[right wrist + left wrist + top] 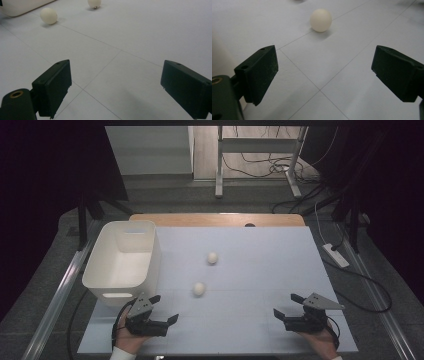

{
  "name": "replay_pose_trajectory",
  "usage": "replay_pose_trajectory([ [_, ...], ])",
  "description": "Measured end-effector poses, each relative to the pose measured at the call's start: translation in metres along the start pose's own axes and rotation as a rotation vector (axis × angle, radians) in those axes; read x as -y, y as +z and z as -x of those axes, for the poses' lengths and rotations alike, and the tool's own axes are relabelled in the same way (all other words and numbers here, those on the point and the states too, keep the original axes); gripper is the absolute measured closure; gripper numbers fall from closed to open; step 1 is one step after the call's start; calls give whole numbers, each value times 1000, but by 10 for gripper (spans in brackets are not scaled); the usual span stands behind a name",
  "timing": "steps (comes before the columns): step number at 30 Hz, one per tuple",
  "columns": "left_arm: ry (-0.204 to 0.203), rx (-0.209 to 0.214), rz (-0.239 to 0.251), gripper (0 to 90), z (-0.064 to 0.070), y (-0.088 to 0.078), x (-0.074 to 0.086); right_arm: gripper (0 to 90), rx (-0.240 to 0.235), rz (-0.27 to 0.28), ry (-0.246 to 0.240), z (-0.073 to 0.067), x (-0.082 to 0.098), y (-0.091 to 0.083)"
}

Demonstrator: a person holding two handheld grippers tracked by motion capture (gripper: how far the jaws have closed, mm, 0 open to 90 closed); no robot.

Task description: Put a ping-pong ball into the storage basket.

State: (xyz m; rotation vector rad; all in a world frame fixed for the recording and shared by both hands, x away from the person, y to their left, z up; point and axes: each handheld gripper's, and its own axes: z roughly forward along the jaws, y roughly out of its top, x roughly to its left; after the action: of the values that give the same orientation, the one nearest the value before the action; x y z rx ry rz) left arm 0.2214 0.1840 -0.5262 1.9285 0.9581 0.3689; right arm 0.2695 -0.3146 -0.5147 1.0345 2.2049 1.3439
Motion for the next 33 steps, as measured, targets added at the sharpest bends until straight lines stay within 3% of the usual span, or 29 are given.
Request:
replay_pose_trajectory([
  [27, -5, 6, 10, 80, 3, -3, -1, 104, -3, -6, 4, 1, 0, 4],
  [33, 9, 1, 7, 81, 6, -2, -4, 105, -7, -4, 2, 0, 0, 1],
])
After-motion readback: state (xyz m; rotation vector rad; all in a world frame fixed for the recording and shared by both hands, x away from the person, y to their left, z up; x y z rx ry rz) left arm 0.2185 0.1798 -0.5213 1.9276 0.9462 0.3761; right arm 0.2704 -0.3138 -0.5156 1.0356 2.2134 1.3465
